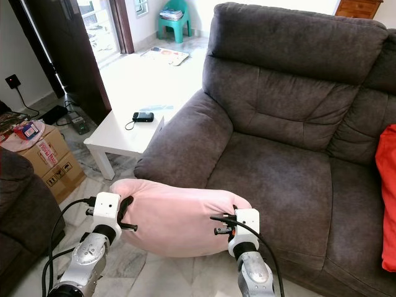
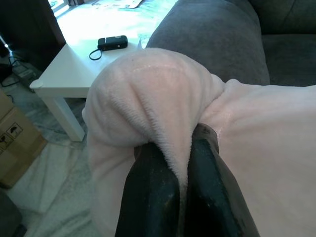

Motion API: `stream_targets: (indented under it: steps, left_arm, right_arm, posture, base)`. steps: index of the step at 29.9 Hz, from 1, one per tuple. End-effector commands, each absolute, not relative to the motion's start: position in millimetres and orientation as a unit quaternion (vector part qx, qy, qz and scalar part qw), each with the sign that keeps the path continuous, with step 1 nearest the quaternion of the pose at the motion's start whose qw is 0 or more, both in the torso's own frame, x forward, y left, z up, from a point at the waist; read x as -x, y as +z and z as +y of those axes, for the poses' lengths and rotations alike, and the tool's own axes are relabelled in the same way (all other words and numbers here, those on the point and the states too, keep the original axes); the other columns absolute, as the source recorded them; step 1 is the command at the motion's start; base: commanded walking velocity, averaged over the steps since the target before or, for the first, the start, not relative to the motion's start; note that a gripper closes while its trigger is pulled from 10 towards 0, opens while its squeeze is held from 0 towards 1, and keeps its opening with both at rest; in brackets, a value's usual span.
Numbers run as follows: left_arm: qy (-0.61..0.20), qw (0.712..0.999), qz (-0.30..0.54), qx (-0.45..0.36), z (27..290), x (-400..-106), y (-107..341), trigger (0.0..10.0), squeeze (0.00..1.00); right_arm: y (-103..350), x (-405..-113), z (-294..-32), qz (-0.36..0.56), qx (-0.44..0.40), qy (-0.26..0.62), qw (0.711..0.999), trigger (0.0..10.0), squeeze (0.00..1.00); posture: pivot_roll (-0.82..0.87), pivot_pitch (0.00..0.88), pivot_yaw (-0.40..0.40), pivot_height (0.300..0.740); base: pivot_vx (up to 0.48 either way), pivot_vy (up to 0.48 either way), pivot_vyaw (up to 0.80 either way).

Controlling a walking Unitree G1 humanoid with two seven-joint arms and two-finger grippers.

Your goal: Move the pillow to the sofa from floor

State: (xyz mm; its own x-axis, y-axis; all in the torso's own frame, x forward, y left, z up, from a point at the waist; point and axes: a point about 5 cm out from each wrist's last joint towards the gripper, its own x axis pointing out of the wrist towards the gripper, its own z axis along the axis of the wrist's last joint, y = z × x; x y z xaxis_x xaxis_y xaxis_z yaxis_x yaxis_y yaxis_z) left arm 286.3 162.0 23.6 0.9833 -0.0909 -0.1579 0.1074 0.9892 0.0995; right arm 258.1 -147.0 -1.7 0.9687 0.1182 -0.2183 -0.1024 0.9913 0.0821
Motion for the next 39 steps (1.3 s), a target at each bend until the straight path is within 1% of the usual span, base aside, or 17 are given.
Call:
stream_targets:
  steps: [1, 7, 10, 24, 28, 39]
  left_arm:
    - [-0.011, 0.997, 0.053, -0.051, 176.8, -292.6, 33.7, 10.0, 0.0]
    - [-0.008, 0.998, 0.05, -0.048, 178.5, -294.1, 34.2, 10.0, 0.0]
    - [-0.003, 0.998, 0.049, -0.048, 181.4, -294.8, 34.9, 10.0, 0.0]
    - [-0.005, 0.998, 0.044, -0.045, 180.8, -295.8, 36.1, 10.0, 0.0]
    - [-0.005, 0.998, 0.044, -0.044, 180.5, -295.9, 36.2, 10.0, 0.0]
    - [-0.004, 0.998, 0.043, -0.039, 179.7, -296.4, 36.3, 10.0, 0.0]
  right_arm:
    - [12.9, -267.8, -160.9, 0.066, -0.036, 0.019, 0.997, 10.0, 0.0]
    - [12.2, -270.0, -161.6, 0.073, -0.039, 0.013, 0.997, 10.0, 0.0]
    - [12.5, -270.5, -161.4, 0.072, -0.039, 0.014, 0.997, 10.0, 0.0]
    - [11.6, -271.4, -158.5, 0.076, -0.042, 0.017, 0.996, 10.0, 0.0]
    - [11.9, -271.5, -158.9, 0.076, -0.041, 0.015, 0.996, 10.0, 0.0]
    - [13.4, -271.5, -162.8, 0.069, -0.041, 0.014, 0.997, 10.0, 0.0]
  posture:
    - [0.07, 0.08, -0.01, 0.74]
    - [0.07, 0.085, -0.013, 0.74]
    - [0.07, 0.087, -0.014, 0.74]
    - [0.08, 0.091, -0.015, 0.74]
    - [0.07, 0.092, -0.015, 0.74]
    - [0.07, 0.093, -0.017, 0.74]
  base:
    - [0.0, 0.0, 0.0]
    - [0.0, 0.0, 0.0]
    - [0.0, 0.0, -0.69]
    - [0.0, 0.0, -0.04]
    - [-0.246, 0.0, -0.69]
    - [-0.285, 0.0, 0.0]
